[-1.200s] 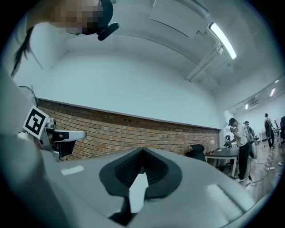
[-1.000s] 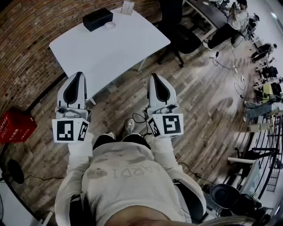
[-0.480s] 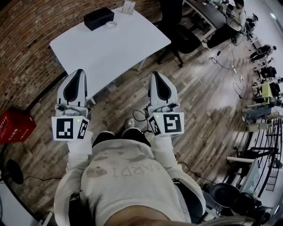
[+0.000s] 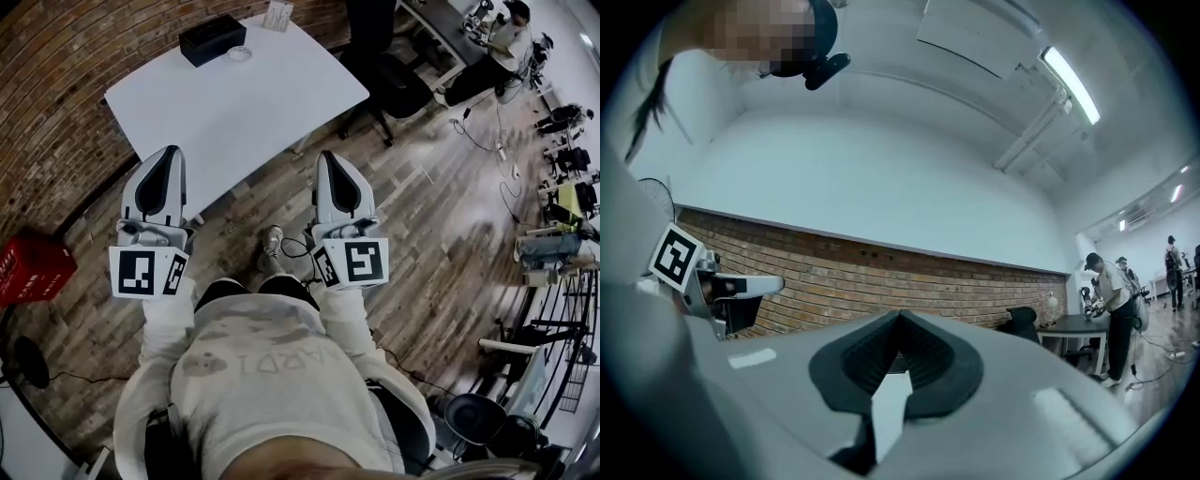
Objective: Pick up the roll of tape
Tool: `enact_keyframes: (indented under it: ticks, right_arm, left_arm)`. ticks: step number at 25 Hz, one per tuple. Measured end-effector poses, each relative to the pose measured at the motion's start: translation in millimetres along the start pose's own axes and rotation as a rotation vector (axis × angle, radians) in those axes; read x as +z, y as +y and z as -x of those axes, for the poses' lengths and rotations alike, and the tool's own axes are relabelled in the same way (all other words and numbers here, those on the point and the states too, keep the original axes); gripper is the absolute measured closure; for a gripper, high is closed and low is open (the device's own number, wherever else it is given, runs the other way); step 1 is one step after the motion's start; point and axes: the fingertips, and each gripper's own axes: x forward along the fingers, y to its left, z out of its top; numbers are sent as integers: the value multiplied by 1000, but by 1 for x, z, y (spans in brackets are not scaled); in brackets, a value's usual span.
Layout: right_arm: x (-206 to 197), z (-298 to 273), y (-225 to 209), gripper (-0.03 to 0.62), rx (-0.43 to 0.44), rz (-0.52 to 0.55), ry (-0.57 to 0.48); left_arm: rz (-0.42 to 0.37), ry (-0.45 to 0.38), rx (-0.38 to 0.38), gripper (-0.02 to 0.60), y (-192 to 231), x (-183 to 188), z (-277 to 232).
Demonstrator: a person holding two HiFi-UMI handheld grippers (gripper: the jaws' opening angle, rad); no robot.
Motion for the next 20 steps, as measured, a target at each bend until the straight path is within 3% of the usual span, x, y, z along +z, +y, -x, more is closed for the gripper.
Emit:
enact_keyframes:
  ticks: [9, 20]
  right_arm:
    - [-18, -89, -46, 583, 70, -21, -15]
    - [-30, -190, -135, 583, 140, -19, -18]
  left_arm:
    - [-16, 17, 22, 575, 21, -22, -88]
    - [-30, 4, 80, 575, 26, -39, -210]
